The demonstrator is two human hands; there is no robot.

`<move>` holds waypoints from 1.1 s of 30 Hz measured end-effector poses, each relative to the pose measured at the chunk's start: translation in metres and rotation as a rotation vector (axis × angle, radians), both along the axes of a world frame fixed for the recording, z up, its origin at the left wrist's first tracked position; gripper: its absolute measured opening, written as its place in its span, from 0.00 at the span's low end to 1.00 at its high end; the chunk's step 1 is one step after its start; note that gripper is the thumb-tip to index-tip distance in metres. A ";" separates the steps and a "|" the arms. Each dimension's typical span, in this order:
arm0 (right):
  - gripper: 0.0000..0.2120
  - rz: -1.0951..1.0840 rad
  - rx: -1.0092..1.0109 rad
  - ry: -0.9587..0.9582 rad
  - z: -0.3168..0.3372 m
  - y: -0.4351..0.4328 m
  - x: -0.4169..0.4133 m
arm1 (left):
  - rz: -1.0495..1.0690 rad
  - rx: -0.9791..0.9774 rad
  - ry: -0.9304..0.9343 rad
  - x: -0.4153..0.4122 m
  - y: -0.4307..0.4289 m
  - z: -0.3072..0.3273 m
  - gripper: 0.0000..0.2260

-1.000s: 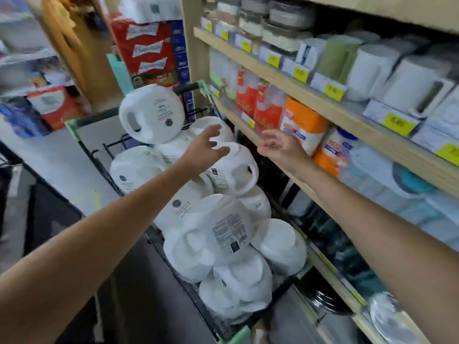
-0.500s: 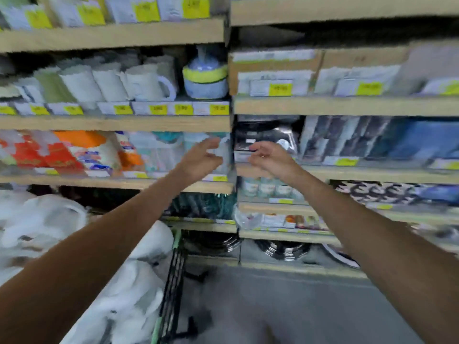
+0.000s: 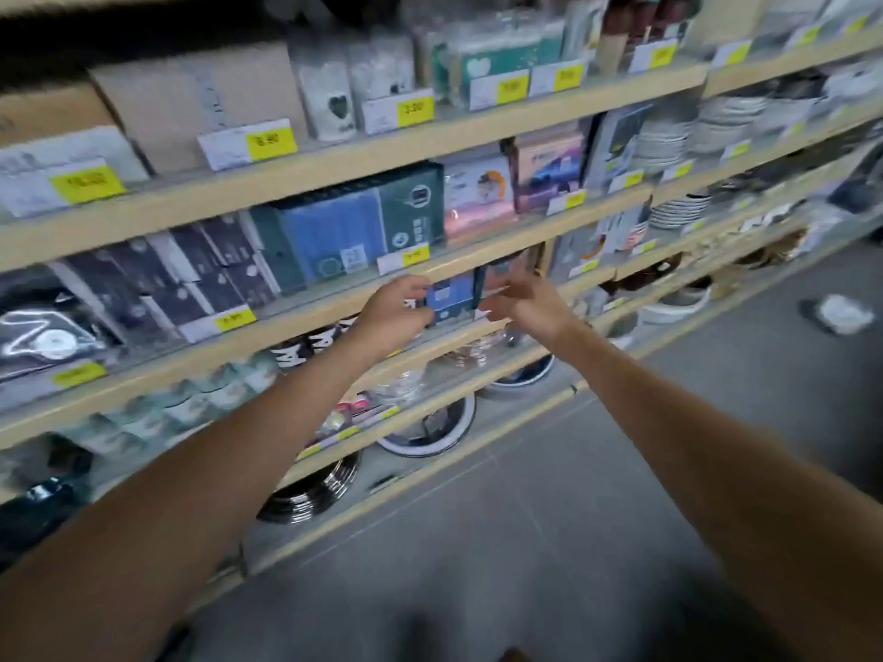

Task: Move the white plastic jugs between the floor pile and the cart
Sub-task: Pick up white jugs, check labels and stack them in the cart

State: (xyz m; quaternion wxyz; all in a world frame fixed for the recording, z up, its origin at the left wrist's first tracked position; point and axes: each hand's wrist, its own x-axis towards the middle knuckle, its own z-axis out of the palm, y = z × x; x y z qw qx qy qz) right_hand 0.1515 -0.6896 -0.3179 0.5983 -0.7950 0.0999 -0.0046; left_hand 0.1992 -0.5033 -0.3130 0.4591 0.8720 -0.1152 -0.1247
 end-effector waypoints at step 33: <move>0.10 -0.871 0.041 0.176 -0.037 -0.648 0.021 | -0.814 0.080 0.245 0.130 -0.763 -0.042 0.25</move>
